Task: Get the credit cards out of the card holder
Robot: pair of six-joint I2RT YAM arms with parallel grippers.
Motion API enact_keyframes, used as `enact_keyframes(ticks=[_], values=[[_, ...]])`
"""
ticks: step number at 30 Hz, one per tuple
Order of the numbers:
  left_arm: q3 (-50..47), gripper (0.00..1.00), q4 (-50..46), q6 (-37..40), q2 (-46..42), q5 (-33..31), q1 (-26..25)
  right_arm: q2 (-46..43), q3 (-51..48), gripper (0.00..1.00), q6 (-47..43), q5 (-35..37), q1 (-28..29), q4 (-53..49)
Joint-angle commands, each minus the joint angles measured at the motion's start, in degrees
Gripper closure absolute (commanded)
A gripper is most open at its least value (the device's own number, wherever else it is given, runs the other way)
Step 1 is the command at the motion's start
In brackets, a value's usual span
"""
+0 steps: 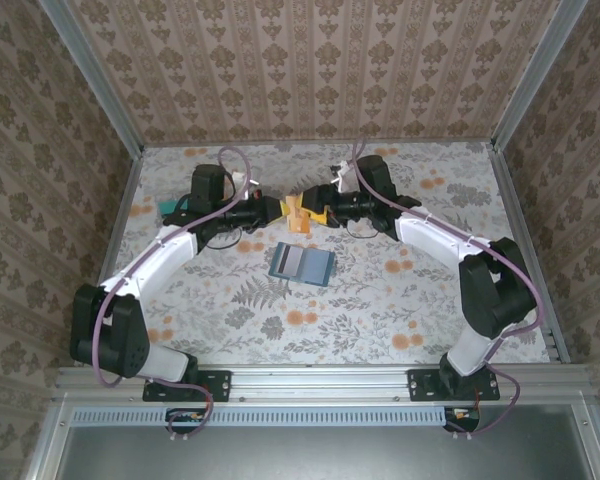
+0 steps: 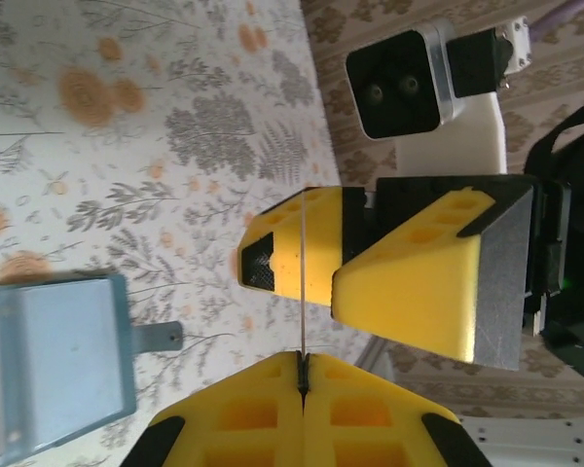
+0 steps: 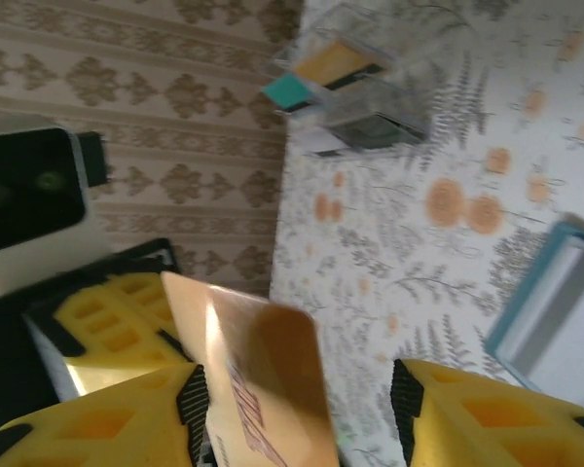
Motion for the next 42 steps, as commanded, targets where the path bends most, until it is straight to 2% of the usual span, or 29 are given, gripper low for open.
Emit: enact_keyframes(ticks=[1, 4, 9, 11, 13, 16, 18, 21, 25, 28, 35, 36, 39, 42], values=[[-1.24, 1.0, 6.44, -5.02, -1.39, 3.68, 0.03, -0.02, 1.73, 0.5, 4.67, -6.22, -0.73, 8.35], [-2.0, 1.0, 7.79, -6.01, -1.5, 3.7, 0.31, -1.23, 0.38, 0.61, 4.81, -6.86, -0.9, 10.54], [-4.51, 1.0, 16.02, -11.74, -1.71, 4.76, 0.48, -1.78, -1.03, 0.84, 7.19, -6.56, -0.95, 13.84], [-5.12, 0.99, 18.0, -13.68, -2.07, 4.42, 0.41, -1.87, -0.94, 0.9, 8.69, -5.68, -0.95, 14.72], [-6.09, 0.87, 19.73, -15.41, -2.96, 3.2, 0.15, -2.47, -1.65, 0.94, 10.64, -3.69, -0.99, 16.4], [-7.38, 0.69, 21.91, -17.77, -4.36, 0.61, -0.81, -3.51, -2.85, 0.95, 14.11, -0.72, -0.8, 19.57], [-8.08, 0.65, 23.65, -19.86, -4.87, -1.4, -1.87, -4.46, -3.37, 0.94, 15.4, 1.55, -0.72, 20.22], [-9.29, 0.65, 27.73, -24.92, -4.6, -3.9, -3.26, -5.37, -4.04, 0.94, 17.12, 4.37, -0.54, 21.05], [-11.61, 0.7, 36.16, -31.3, -4.41, -6.55, -4.04, -5.66, -4.85, 0.93, 19.34, 6.94, -0.65, 22.58], [-12.49, 0.74, 37.55, -32.31, -4.98, -7.36, -4.05, -5.24, -4.95, 0.93, 20.33, 7.57, -0.64, 23.21], [-11.14, 0.99, 30.78, -27.49, -5.91, -5.89, -2.82, -4.9, -4.76, 0.89, 18.84, 7.23, -0.82, 20.68], [-10.56, 1.0, 28.52, -25.83, -6.14, -5.64, -2.47, -4.95, -4.64, 0.87, 17.83, 7.25, -0.91, 19.1], [-7.51, 1.0, 17.54, -14.99, -7.32, -5.44, -0.87, -6.13, -4.47, 0.66, 12.22, 8.09, -1.0, 11.75], [-2.35, 1.0, -0.23, 0.84, -8.19, -8.37, 2.07, -7.58, -3.93, 0.4, 4.02, 9.95, -1.12, 1.83]])
